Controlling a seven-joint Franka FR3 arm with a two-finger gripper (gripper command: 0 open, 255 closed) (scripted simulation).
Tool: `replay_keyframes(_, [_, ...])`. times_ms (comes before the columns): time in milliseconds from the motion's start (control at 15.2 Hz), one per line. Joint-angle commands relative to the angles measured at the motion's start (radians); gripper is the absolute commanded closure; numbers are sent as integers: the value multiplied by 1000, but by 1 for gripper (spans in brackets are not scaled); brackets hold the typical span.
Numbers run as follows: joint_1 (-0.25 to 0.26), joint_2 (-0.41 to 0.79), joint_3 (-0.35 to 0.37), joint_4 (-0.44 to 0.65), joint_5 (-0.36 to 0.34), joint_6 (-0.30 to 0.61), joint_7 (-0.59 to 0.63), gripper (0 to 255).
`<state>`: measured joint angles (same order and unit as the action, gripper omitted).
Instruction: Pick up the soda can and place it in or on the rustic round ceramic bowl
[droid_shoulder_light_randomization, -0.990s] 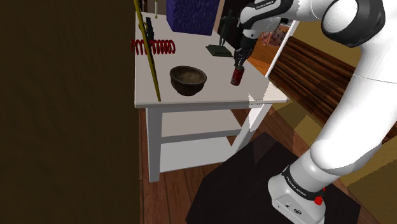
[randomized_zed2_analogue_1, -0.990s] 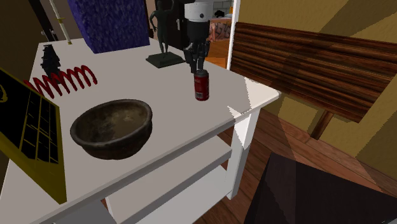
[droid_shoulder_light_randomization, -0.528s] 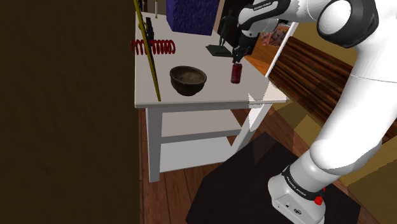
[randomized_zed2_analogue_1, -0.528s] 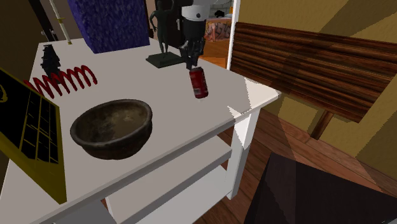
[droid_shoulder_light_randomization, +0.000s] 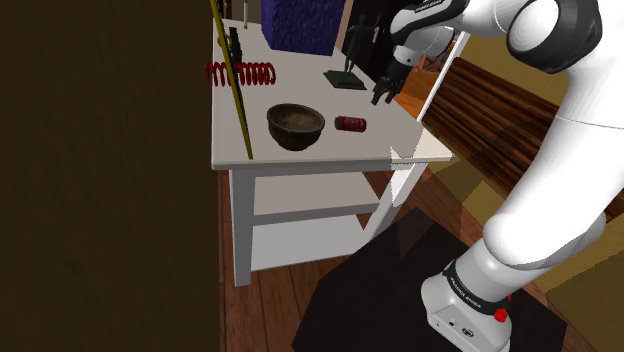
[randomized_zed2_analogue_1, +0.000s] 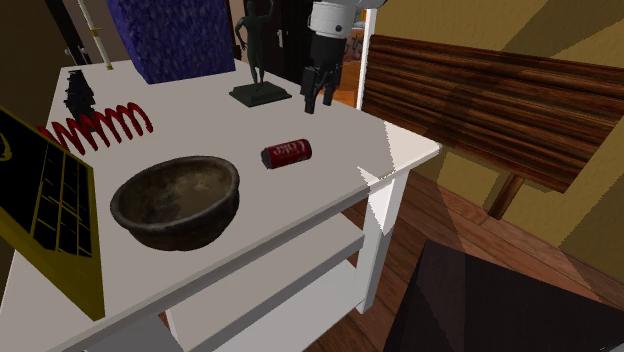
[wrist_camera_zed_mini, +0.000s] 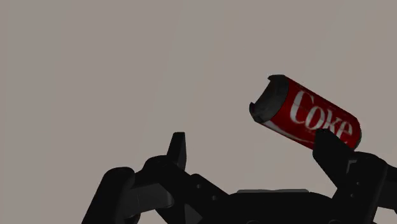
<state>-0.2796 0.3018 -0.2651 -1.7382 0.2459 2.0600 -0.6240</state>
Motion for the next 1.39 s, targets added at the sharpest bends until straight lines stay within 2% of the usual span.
replay_keyframes(0, [0,13,3,-10,8,21,-5,0])
replay_keyframes(132, [1,27,7,-25,14,49,-10,0])
replay_keyframes(660, [1,27,7,-25,14,49,-10,0])
replay_keyframes(726, [1,27,7,-25,14,49,-10,255])
replay_keyframes(1320, [1,27,7,-25,14,49,-10,255])
